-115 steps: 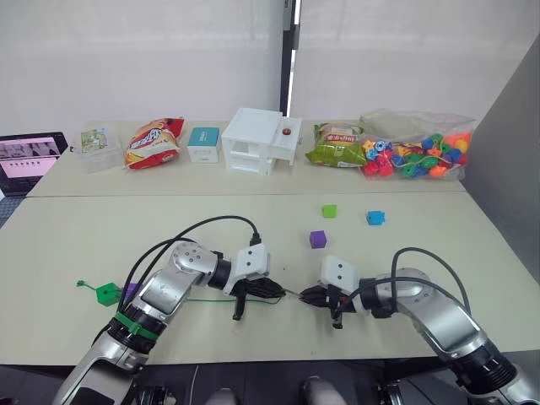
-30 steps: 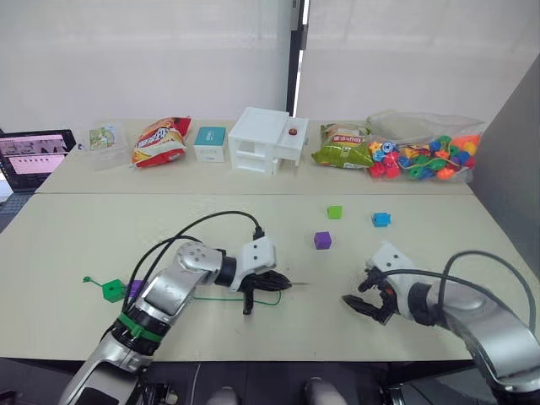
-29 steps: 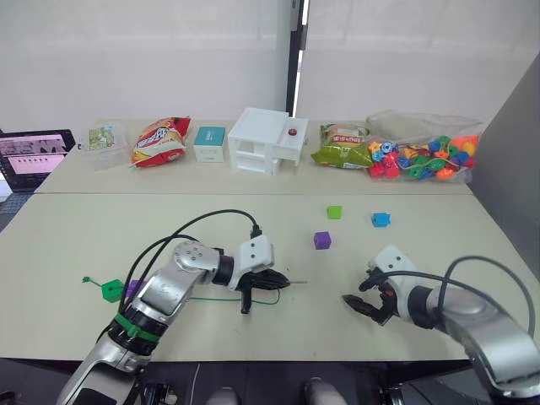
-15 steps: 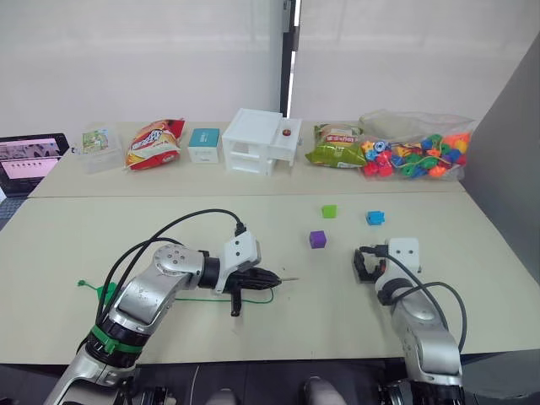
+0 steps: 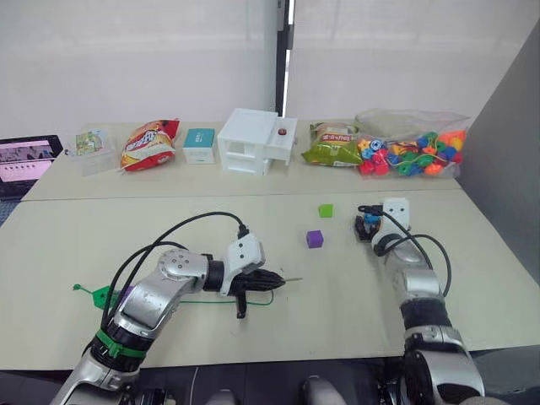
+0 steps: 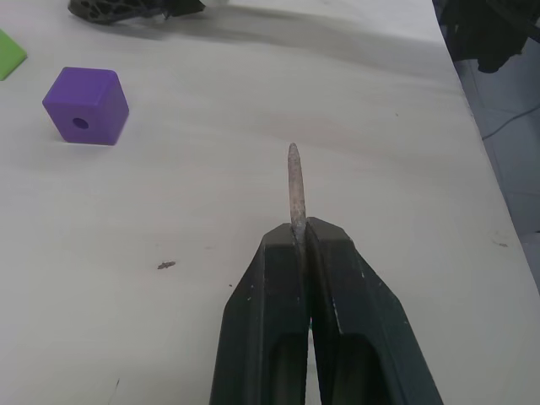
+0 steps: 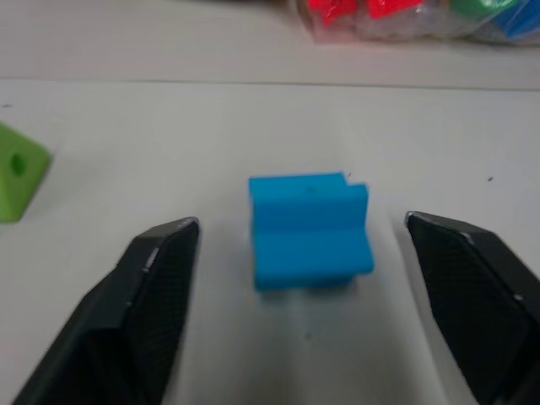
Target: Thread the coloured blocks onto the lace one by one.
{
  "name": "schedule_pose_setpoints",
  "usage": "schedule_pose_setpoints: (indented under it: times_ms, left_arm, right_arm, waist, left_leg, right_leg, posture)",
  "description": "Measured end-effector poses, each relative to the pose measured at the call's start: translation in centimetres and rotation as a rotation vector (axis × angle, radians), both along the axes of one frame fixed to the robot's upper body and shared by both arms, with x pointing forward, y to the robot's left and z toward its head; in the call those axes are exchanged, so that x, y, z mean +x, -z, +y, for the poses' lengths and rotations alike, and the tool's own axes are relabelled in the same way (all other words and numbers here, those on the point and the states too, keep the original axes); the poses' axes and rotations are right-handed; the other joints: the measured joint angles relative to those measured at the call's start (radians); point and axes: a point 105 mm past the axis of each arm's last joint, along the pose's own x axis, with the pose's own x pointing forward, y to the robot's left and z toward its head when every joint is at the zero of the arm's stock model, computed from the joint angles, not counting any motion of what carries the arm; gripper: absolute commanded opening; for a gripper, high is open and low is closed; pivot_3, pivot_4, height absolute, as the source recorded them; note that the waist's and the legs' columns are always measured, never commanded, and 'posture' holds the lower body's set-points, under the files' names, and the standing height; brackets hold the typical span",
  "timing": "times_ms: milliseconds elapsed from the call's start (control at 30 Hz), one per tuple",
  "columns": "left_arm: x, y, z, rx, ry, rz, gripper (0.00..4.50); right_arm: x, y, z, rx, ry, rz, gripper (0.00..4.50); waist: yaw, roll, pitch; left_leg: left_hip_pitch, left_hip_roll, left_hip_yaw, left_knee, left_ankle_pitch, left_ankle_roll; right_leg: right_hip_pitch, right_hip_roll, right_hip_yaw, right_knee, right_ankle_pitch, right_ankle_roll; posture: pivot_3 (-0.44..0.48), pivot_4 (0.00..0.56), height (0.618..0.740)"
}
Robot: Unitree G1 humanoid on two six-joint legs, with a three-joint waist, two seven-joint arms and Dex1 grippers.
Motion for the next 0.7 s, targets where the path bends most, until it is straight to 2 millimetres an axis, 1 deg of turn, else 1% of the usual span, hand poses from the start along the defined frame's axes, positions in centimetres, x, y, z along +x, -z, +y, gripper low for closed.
schedule_pose_setpoints:
  times_ms: [67, 100, 167, 267, 367, 433, 500, 533, 600, 633, 700]
  left_arm:
    - [0.0, 0.0, 0.0, 0.0, -0.003, -0.001, 0.0]
    - [0.0, 0.0, 0.0, -0.001, -0.004, -0.001, 0.0]
    - [0.1, 0.1, 0.0, -0.001, -0.008, 0.0, 0.0]
    - [0.0, 0.2, 0.1, -0.001, -0.011, 0.004, 0.0]
    - [-0.1, 0.4, 0.1, 0.0, -0.013, 0.008, 0.0]
    - [-0.1, 0.4, 0.1, 0.001, -0.011, 0.009, 0.0]
    - [-0.2, 0.5, 0.2, 0.004, -0.01, 0.011, 0.0]
    - [-0.2, 0.6, 0.2, 0.005, -0.01, 0.011, 0.0]
    - [-0.2, 0.6, 0.3, 0.006, -0.012, 0.012, 0.0]
    - [-0.2, 0.7, 0.4, 0.008, -0.016, 0.014, 0.0]
    - [-0.2, 0.8, 0.6, 0.009, -0.018, 0.014, 0.0]
  right_arm:
    - [0.2, 0.1, -0.3, 0.014, 0.008, -0.007, 2.3]
    - [0.2, 0.1, -0.4, 0.023, 0.009, -0.011, 1.89]
    - [0.3, 0.2, -0.3, 0.032, -0.001, -0.02, 1.22]
    - [0.3, 0.0, -0.1, 0.039, -0.017, -0.037, 1.19]
    - [0.1, -0.4, 0.7, 0.056, -0.042, -0.065, 1.19]
    - [-0.6, -0.8, 1.3, 0.068, -0.058, -0.099, 1.19]
    - [-2.3, -1.4, 2.4, 0.082, -0.079, -0.131, 1.19]
    - [-3.5, -1.6, 3.1, 0.082, -0.088, -0.14, 1.19]
    - [-6.4, -2.2, 4.5, 0.07, -0.109, -0.137, 1.19]
    - [-7.4, -2.4, 5.2, 0.07, -0.117, -0.133, 1.19]
    - [-10.7, -3.6, 6.8, 0.085, -0.131, -0.136, 1.19]
  waist:
    - [-0.003, 0.0, 0.0]
    - [-0.004, 0.0, 0.0]
    - [-0.006, 0.0, 0.0]
    - [-0.007, 0.0, 0.0]
    - [-0.007, 0.0, 0.0]
    - [-0.004, 0.0, 0.0]
    - [-0.003, 0.001, 0.0]
    - [-0.001, 0.001, -0.001]
    - [0.003, 0.001, -0.001]
    - [0.004, 0.001, -0.001]
    - [0.009, 0.002, 0.0]
  left_leg:
    - [0.0, 0.0, 0.0, 0.0, 0.0, 0.0]
    - [0.0, 0.0, 0.0, 0.0, 0.0, 0.0]
    - [0.0, 0.0, 0.0, 0.0, 0.0, 0.0]
    - [0.0, 0.0, 0.0, 0.0, 0.0, 0.0]
    - [0.0, 0.0, 0.0, 0.0, 0.0, 0.0]
    - [-0.001, 0.0, -0.001, 0.0, 0.0, 0.0]
    - [-0.002, 0.0, -0.001, 0.0, 0.0, 0.0]
    - [-0.004, 0.0, -0.002, 0.0, 0.0, 0.0]
    - [-0.005, 0.0, -0.003, 0.0, 0.0, 0.0]
    - [-0.005, 0.0, -0.003, 0.0, 0.0, 0.0]
    - [-0.005, 0.0, -0.003, 0.001, 0.0, 0.0]
  right_leg:
    - [0.0, 0.0, 0.0, 0.0, 0.0, 0.0]
    - [0.0, 0.0, 0.0, 0.0, 0.0, 0.0]
    - [0.0, 0.0, 0.0, 0.0, 0.0, 0.0]
    - [0.0, 0.0, 0.0, 0.0, 0.0, 0.0]
    - [0.0, 0.0, 0.0, 0.0, 0.0, 0.0]
    - [-0.001, 0.0, 0.0, 0.0, 0.0, 0.0]
    - [-0.002, 0.0, 0.0, 0.003, 0.0, 0.0]
    - [-0.003, 0.0, -0.001, 0.005, 0.0, 0.0]
    - [-0.004, 0.0, -0.001, 0.005, 0.0, 0.0]
    - [-0.004, 0.0, -0.001, 0.004, 0.0, 0.0]
    - [-0.004, 0.0, -0.001, 0.002, 0.0, 0.0]
  posture:
    - [0.0, 0.15, 0.74]
    - [0.0, 0.15, 0.74]
    - [0.0, 0.15, 0.74]
    - [0.0, 0.15, 0.74]
    - [0.0, 0.15, 0.74]
    - [0.0, 0.15, 0.74]
    - [0.0, 0.15, 0.74]
    - [0.0, 0.15, 0.74]
    - [0.0, 0.15, 0.74]
    - [0.0, 0.15, 0.74]
    - [0.0, 0.15, 0.74]
